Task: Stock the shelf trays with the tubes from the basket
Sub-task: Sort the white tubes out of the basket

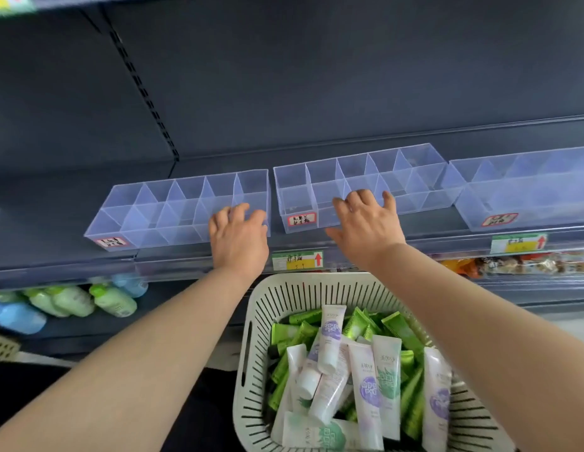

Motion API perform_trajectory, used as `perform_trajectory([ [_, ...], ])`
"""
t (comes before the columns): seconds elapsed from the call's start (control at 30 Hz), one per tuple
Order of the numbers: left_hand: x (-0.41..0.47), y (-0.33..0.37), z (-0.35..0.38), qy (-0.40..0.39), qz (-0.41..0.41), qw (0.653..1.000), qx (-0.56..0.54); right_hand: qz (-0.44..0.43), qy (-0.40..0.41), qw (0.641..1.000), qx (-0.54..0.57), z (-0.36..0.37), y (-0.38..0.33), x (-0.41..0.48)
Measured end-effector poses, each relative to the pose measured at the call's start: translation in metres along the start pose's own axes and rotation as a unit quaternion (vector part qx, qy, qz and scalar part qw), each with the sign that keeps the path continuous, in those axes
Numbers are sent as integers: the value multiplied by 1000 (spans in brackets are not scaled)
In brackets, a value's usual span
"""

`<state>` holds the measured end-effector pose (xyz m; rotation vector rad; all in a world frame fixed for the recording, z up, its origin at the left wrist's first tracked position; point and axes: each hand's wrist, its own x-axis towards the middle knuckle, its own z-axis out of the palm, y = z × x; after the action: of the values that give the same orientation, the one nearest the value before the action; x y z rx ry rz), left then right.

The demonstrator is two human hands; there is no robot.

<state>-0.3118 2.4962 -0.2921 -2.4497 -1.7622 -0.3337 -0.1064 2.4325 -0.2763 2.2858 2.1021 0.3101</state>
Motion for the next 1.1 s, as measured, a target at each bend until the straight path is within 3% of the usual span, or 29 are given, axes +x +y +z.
perform_trajectory([
  [0.5,-12,73,-16,-58,72,987,-131,90,-23,996,7,1,43,-45],
  [0.6,-23,71,-17,11,82,985,-151,57,56,996,33,5,33,-63],
  [0.67,-34,72,-15,80,117,977,-161,39,97,993,54,12,24,-75],
  [0.73,-46,71,-7,92,179,962,-186,33,104,992,58,24,17,-85],
  [0.8,-56,65,5,50,261,943,-200,44,106,992,61,38,13,-91],
  [0.9,-62,53,18,-61,339,930,-129,60,82,991,86,48,5,-94],
  [1.0,-61,37,19,-153,319,933,-62,22,56,993,103,45,0,-89],
  [1.1,-66,29,19,-223,229,947,-34,9,23,993,115,42,2,-85],
])
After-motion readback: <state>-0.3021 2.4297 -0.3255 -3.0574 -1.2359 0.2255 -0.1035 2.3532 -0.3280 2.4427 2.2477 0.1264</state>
